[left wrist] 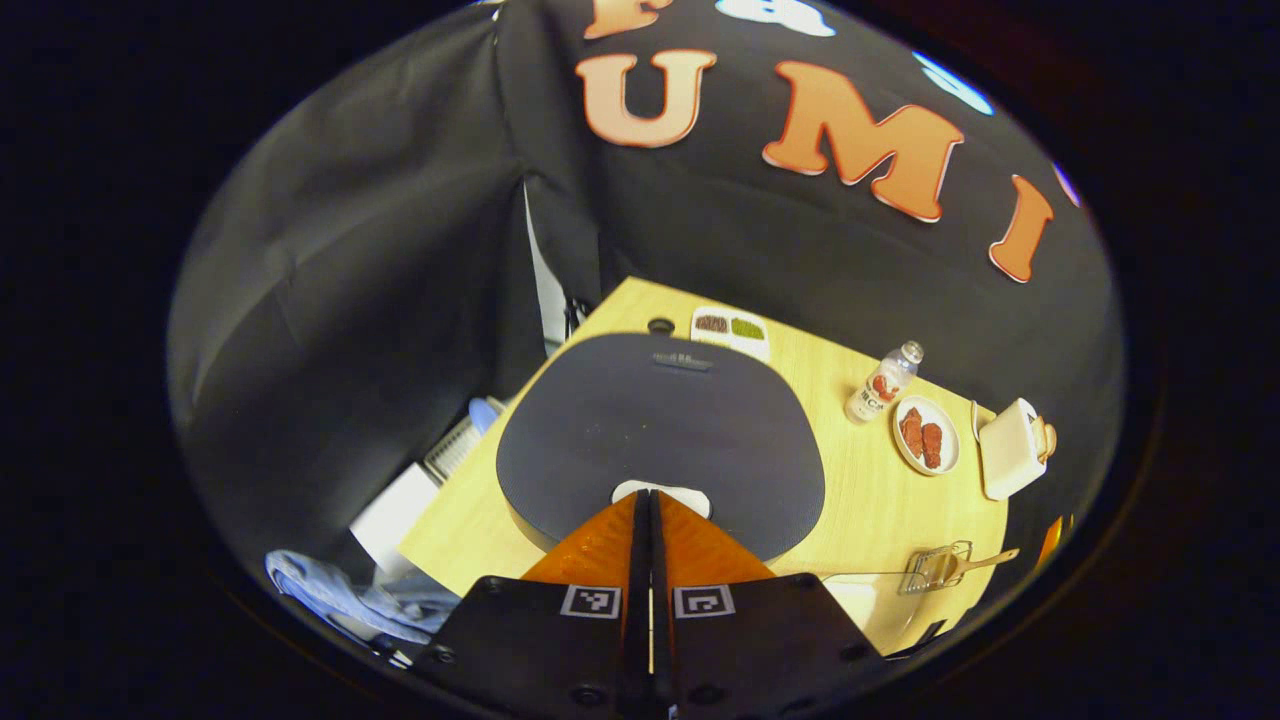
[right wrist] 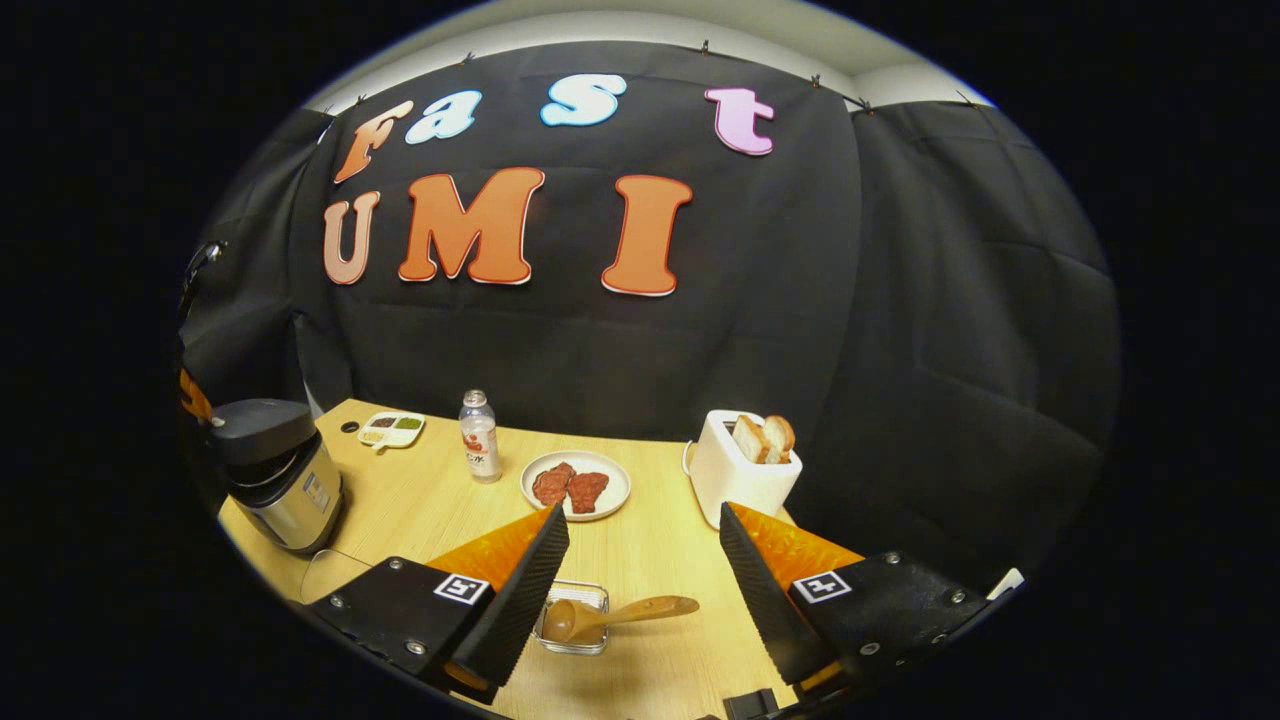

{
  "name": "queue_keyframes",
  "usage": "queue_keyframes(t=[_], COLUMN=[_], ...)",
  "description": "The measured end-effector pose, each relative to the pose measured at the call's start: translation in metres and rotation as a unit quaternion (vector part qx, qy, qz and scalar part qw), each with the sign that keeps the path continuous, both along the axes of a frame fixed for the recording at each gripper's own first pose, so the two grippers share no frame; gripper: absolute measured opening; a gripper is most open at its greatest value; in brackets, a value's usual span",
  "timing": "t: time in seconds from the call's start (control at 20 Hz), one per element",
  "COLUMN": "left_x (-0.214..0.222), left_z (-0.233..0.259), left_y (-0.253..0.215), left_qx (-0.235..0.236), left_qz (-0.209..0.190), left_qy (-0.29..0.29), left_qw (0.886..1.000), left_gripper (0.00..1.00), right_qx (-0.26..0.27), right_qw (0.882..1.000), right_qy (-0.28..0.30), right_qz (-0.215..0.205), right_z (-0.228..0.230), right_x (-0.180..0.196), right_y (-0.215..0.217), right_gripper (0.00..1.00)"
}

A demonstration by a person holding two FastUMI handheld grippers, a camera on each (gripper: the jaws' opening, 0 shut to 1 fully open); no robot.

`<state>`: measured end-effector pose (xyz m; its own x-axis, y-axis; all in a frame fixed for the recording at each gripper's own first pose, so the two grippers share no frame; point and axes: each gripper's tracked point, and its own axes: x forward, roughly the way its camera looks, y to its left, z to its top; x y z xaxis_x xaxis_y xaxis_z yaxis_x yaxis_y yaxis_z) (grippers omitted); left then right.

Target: Close the left gripper, press the button to open the rice cooker; take a wooden spoon from the chopstick holder with the right hand, scoop a spoonful of rice and pour it into the rice cooker, then put the wooden spoon back into the chopstick holder.

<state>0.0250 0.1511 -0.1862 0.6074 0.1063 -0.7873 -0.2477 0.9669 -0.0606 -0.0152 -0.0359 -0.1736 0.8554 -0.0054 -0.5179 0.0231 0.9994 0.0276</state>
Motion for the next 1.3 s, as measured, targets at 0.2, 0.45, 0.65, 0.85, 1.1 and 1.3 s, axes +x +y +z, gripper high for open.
queue_keyframes(t=[0.2,0.45,0.65,0.85,1.1,1.3], left_x=[0.022,0.016,0.010,-0.002,-0.015,-0.023], left_z=[0.070,0.127,0.159,0.167,0.173,0.172], left_y=[0.007,-0.006,-0.018,-0.028,-0.028,-0.031], left_qx=[0.089,0.116,0.110,0.100,0.111,0.116], left_qz=[-0.015,-0.026,-0.041,-0.039,-0.037,-0.034], left_qy=[-0.102,-0.181,-0.228,-0.259,-0.274,-0.274], left_qw=[0.991,0.976,0.966,0.960,0.955,0.954], left_gripper=[0.06,0.10,0.22,0.47,0.65,0.72], right_qx=[0.005,0.006,0.011,0.020,0.012,0.009], right_qw=[1.000,0.999,0.999,0.997,0.996,0.995], right_qy=[0.009,0.031,0.049,0.067,0.085,0.104], right_qz=[0.011,0.011,0.018,0.021,0.019,-0.001], right_z=[-0.011,-0.030,-0.044,-0.063,-0.082,-0.105], right_x=[0.001,0.006,0.011,0.015,0.015,0.010], right_y=[0.000,-0.003,-0.001,0.005,0.007,-0.007], right_gripper=[0.95,0.95,0.95,0.95,0.95,0.95])
